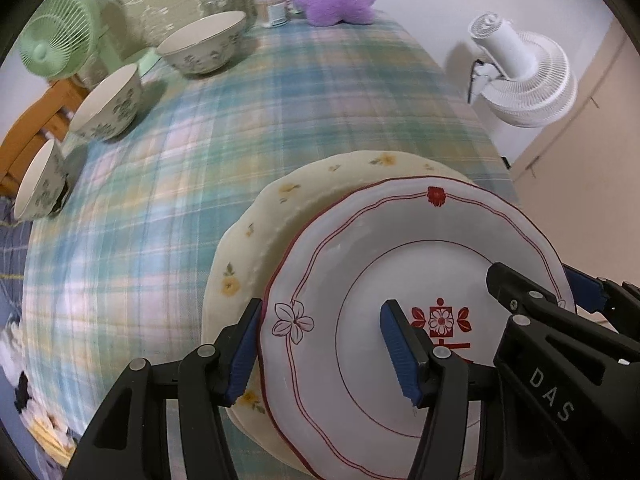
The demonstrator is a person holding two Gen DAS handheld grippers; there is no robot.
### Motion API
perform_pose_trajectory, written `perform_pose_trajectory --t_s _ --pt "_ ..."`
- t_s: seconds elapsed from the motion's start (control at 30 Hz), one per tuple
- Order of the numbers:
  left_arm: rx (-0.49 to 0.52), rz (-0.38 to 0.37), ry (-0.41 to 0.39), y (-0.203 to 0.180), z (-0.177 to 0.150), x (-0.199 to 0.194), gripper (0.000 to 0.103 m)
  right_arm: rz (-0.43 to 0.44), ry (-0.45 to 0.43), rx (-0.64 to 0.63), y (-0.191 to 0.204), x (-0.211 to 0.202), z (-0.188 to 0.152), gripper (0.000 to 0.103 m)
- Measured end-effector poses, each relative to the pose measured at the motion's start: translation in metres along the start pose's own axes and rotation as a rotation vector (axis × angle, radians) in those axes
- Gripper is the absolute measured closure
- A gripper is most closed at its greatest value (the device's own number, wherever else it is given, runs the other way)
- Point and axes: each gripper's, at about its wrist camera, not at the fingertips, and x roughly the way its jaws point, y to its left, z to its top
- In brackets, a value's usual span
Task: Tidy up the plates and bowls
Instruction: 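Lift the red-rimmed plate with both grippers and carry it over the floral plates, then lower the red-rimmed plate onto the floral plate stack with both grippers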
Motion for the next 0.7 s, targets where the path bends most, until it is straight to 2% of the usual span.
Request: perform_pose_trajectory --t_s 0.43,0.47,0.53,0.6,0.7 --pt "-0.027 0.079 -0.05 -0.005 -0.006 -0.003 0.043 0.06 -0.011 -0.05 -0.005 -0.002 0.0 0.05" --pt "-0.027 0.091 -0.052 -0.005 -0.006 -0.003 0.043 0.058 -0.016 -0.057 -0.005 -0.004 -0.002 0.053" --pt "-0.036 0.115 -0.049 -0.004 -0.007 -0.002 0.043 0.029 -0.008 -0.083 -0.005 -0.008 -0.004 0.077" --pt "-0.039 0.117 -0.052 -0.003 -0.007 -0.002 0.043 0.031 0.007 -0.098 -0.007 -0.008 -0.005 0.081" --pt "-0.033 0.135 -0.058 -0.005 -0.007 -0.002 0.042 0.027 0.002 -0.108 -0.006 -0.007 -0.006 0.081"
